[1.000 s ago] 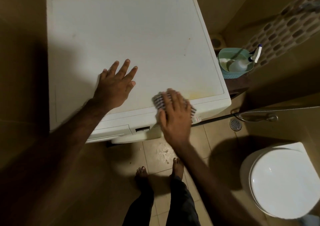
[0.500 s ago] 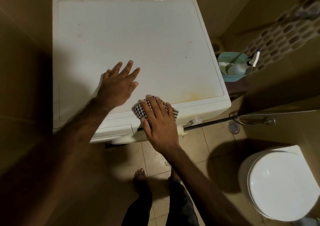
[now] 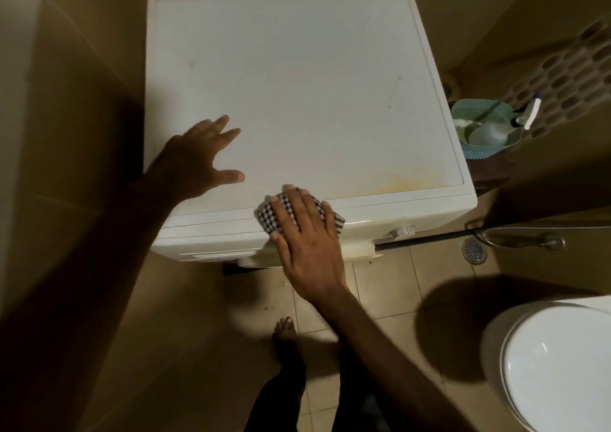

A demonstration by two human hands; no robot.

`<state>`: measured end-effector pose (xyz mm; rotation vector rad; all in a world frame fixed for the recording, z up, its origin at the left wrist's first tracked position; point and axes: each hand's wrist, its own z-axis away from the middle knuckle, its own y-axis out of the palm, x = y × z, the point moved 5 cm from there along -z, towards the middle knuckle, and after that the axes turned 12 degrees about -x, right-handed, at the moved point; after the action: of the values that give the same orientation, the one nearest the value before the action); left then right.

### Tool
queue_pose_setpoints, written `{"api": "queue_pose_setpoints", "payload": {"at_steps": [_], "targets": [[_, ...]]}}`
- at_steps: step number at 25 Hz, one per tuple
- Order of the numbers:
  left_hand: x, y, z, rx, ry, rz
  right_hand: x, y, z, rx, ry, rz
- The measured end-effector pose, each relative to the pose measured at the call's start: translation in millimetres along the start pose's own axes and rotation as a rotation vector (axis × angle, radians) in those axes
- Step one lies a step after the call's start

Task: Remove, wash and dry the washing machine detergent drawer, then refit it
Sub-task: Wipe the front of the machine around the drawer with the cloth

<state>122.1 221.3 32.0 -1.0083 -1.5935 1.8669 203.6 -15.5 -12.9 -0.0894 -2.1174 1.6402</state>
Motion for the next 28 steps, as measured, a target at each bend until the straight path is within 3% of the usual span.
{"api": "queue_pose_setpoints", "payload": {"at_steps": [3,6,8,10,12,14,17,19,21,23,25,28], "targets": [[22.2,5.1,7.7,0.144,-0.021,-0.014,-51.9,-17.1,3.1,-0.086,0.147,0.033],[24.1,10.2,12.2,0.127,-0.001,0.016,-78.8,-23.0,-10.6,-0.223,0.422,0.040],[22.6,9.1,10.4,0.128,-0.018,0.021,-36.3,-10.0,-25.1,-0.187,0.333,0.007],[20.9,8.3,9.3,0.139,-0.026,0.026,7.5,2.8,-18.9,-0.082,0.084,-0.012],[22.1,6.8,11.6,0.140,-0.029,0.035,1.6,2.0,-4.2,-0.044,-0.002,-0.007],[21.1,7.1,15.1,0.150,-0.014,0.026,-35.6,-10.0,4.4,-0.099,0.108,0.016],[20.8,7.7,15.3,0.185,-0.019,0.000,-69.8,-19.5,-8.1,-0.252,0.430,0.028],[20.7,8.3,13.9,0.190,-0.029,0.003,-36.4,-11.0,-27.8,-0.233,0.392,0.018],[21.2,8.9,13.3,0.201,-0.028,0.008,10.3,3.1,-25.8,-0.117,0.139,-0.008],[22.2,9.7,13.0,0.209,-0.026,0.009,10.6,3.6,-7.0,-0.066,0.003,-0.007],[23.3,8.0,14.3,0.215,-0.024,-0.005,-25.8,-6.9,2.5,-0.117,0.080,-0.009],[21.5,7.4,14.4,0.229,-0.027,-0.016,-59.5,-16.4,-8.2,-0.251,0.393,0.029]]}}
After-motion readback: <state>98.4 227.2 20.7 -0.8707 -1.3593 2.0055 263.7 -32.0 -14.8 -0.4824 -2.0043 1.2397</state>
